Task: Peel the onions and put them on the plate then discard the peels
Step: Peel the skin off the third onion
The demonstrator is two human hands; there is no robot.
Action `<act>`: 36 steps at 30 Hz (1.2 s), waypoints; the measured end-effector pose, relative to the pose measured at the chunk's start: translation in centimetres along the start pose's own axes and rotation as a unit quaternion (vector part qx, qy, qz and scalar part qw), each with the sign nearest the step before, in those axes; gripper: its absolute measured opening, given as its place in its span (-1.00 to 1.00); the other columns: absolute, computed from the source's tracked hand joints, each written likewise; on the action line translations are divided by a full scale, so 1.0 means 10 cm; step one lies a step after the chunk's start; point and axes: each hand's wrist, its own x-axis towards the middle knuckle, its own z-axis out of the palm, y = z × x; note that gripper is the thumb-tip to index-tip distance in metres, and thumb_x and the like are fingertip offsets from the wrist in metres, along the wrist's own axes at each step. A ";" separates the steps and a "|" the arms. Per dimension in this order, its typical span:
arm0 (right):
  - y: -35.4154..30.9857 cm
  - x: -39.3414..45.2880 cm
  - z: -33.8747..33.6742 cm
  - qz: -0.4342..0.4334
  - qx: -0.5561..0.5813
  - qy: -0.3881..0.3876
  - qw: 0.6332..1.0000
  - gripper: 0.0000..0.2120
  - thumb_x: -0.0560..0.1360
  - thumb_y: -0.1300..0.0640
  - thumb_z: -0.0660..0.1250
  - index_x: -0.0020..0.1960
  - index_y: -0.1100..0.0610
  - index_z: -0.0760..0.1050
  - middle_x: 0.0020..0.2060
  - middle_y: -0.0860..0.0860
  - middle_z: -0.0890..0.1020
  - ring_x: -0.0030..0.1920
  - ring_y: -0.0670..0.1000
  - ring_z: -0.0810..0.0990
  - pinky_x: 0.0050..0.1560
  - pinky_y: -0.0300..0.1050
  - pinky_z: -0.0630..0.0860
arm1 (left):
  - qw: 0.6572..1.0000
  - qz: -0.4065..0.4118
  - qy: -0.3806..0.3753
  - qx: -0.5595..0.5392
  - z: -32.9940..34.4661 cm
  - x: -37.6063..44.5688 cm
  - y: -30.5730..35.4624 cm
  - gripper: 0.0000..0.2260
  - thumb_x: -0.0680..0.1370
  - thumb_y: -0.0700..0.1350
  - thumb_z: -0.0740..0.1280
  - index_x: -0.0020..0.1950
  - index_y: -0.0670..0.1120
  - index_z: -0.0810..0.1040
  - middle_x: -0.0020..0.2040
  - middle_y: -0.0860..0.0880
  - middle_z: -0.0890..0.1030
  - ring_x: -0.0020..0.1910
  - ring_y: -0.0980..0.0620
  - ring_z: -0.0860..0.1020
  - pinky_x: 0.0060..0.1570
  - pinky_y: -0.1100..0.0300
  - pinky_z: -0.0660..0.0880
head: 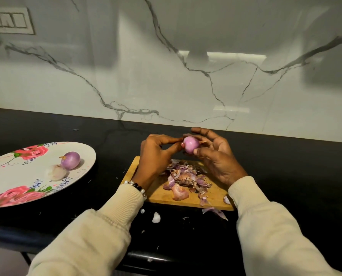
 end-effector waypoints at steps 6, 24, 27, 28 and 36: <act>0.02 -0.02 -0.01 -0.011 -0.049 -0.016 0.999 -0.48 0.43 0.58 0.29 0.32 0.24 0.45 0.23 0.15 0.63 0.27 0.15 0.59 0.29 0.08 0.52 | 0.997 -0.069 -0.010 -0.015 -0.02 -0.01 0.05 -0.92 0.48 -0.20 0.47 -0.06 -0.12 0.72 -0.16 0.00 0.71 -0.11 0.04 0.65 0.05 -0.07 0.59; -0.08 -0.02 0.02 -0.016 0.230 -0.020 0.973 -0.52 0.35 0.48 0.16 0.24 0.27 0.44 0.16 0.31 0.61 0.19 0.32 0.60 0.04 0.12 0.64 | 0.991 -0.130 0.017 -0.043 0.03 0.03 -0.02 -0.83 0.56 -0.31 0.29 -0.01 -0.06 0.57 -0.12 -0.08 0.64 -0.17 -0.03 0.62 -0.15 0.07 0.61; -0.09 -0.01 0.03 -0.011 0.246 0.009 0.969 -0.59 0.27 0.44 0.21 0.07 0.27 0.59 0.09 0.29 0.63 0.09 0.30 0.65 -0.06 0.05 0.66 | 0.995 -0.089 0.014 -0.046 0.04 -0.01 0.01 -0.74 0.58 -0.34 0.22 -0.14 -0.08 0.63 -0.19 -0.04 0.66 -0.20 0.06 0.60 -0.18 0.15 0.56; -0.10 -0.01 0.04 -0.007 0.250 0.018 0.968 -0.61 0.25 0.43 0.23 0.02 0.26 0.64 0.07 0.27 0.63 0.05 0.29 0.67 -0.09 0.04 0.66 | 0.996 -0.072 0.006 -0.049 0.05 -0.02 0.02 -0.75 0.60 -0.32 0.22 -0.11 -0.08 0.63 -0.20 -0.03 0.66 -0.21 0.09 0.61 -0.19 0.20 0.53; -0.09 0.00 0.06 0.001 0.215 0.053 0.975 -0.58 0.39 0.49 0.07 -0.11 0.25 0.68 -0.05 0.15 0.67 0.00 0.17 0.65 -0.13 0.05 0.67 | 0.997 0.071 0.014 0.033 0.02 -0.03 0.04 -0.75 0.53 -0.38 0.27 0.06 -0.10 0.63 -0.08 0.02 0.68 -0.16 0.17 0.62 -0.20 0.29 0.57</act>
